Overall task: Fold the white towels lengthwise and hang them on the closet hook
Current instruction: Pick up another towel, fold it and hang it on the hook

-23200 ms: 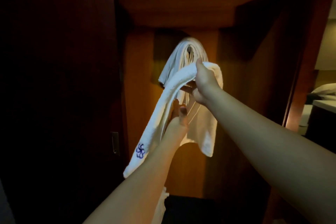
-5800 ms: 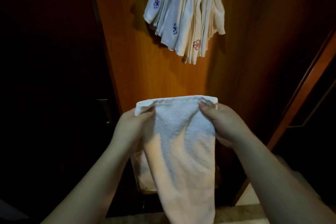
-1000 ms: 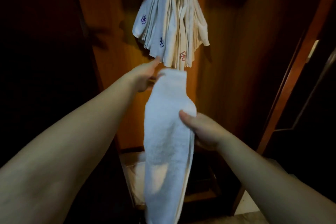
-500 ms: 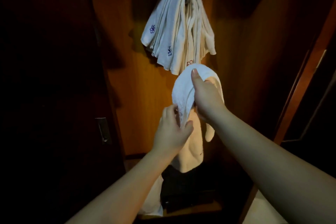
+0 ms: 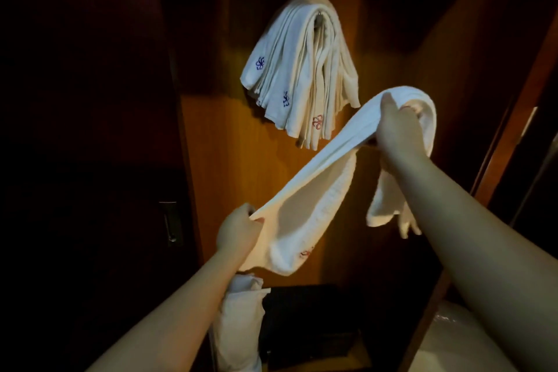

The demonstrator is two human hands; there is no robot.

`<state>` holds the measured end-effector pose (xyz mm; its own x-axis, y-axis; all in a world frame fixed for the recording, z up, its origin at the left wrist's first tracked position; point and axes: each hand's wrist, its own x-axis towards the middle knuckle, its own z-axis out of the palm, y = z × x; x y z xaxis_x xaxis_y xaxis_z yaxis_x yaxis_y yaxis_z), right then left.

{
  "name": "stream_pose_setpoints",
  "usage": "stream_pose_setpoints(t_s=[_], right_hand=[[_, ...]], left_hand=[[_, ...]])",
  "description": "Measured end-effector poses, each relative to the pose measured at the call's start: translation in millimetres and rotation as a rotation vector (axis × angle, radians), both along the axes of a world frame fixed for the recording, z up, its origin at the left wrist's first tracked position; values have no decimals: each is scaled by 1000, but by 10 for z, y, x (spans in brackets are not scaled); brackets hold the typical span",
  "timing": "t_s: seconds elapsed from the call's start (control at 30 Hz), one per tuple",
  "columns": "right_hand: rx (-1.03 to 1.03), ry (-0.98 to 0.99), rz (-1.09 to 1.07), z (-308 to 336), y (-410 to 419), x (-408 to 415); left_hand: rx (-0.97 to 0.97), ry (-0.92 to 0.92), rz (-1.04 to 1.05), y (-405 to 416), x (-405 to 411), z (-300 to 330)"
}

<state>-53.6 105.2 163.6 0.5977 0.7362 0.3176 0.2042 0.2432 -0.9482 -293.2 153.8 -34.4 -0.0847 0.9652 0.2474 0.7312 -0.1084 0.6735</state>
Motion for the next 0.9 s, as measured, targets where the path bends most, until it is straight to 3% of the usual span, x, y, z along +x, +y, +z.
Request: stream_pose_setpoints(t_s=[0.1,0.2,0.43,0.57,0.63,0.67,0.77,0.8,0.9], right_hand=[[-18,85,-61,-82,84,137],[-67,169,-109,-199,157,245],[-76,496,-37,-381,203,492],[22,738,-9,-243,210,492],[89,796,23,-174,217,471],[101,810,32,-160,226,463],[76,840,38,-216,270,470],[55,840,36,-258,287,482],[20,816,40,-409,320,496]], left_hand=[[-34,53,38,55,-268,-128],[-7,-41,47,90,-511,-127],[128,-612,-37,-99,-910,325],[466,-870,-224,-319,-1075,977],[488,-981,-412,-385,-1177,1153],[396,-932,-448,-424,-1193,1142],[122,-487,-349,-490,-1162,855],[107,-462,-291,-487,-1182,808],[206,-745,-285,-500,-1304,954]])
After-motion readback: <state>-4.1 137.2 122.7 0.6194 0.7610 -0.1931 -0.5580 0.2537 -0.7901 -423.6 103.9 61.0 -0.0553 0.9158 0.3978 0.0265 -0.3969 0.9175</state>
